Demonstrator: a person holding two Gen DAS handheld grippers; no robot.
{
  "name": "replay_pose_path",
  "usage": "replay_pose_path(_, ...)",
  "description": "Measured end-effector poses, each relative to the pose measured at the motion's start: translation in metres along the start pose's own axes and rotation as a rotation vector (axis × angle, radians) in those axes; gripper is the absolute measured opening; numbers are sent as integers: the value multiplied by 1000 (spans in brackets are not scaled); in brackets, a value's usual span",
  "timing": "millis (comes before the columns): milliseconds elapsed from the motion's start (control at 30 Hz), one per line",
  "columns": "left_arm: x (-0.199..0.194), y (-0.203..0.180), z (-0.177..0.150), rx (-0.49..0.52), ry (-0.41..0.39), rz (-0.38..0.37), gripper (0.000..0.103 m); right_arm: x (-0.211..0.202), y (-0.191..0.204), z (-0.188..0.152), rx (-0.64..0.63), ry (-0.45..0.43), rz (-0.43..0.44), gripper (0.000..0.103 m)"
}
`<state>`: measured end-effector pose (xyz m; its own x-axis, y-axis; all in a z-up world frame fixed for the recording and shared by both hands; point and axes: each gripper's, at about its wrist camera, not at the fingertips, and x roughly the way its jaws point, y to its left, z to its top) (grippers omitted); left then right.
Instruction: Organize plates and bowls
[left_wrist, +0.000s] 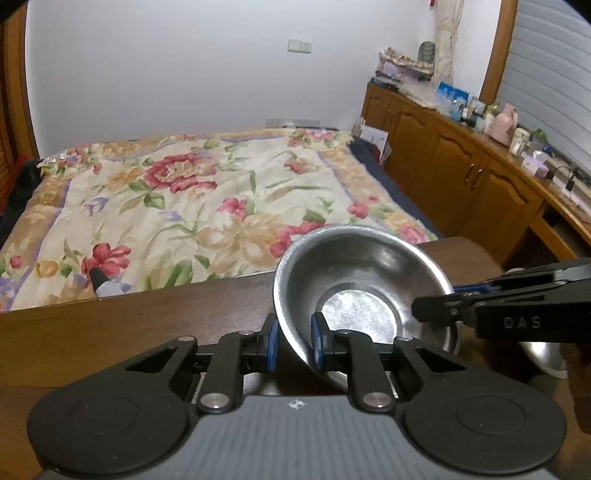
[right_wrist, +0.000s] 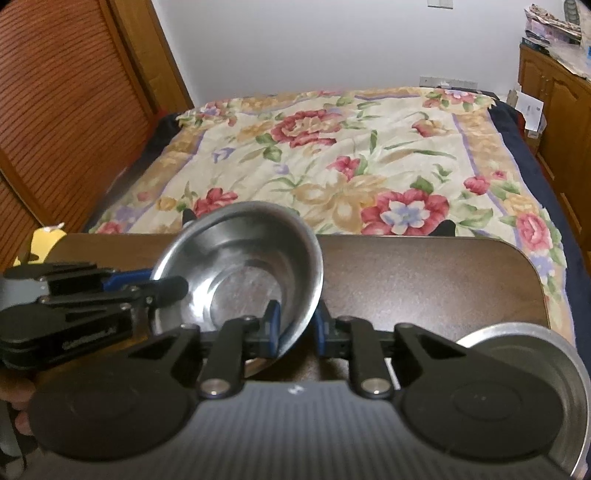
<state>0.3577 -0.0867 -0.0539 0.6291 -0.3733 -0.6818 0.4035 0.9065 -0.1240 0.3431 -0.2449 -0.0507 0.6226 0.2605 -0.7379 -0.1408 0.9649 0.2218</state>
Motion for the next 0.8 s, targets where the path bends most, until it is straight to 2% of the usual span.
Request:
replay_pose_path(433, -70, -30, 13, 27, -96, -48, 21, -71, -2, 10, -13, -117, 50, 21)
replay_pose_path(800, -130, -56, 4, 83, -162, -40, 21, -126, 3, -4, -18, -206, 66, 21)
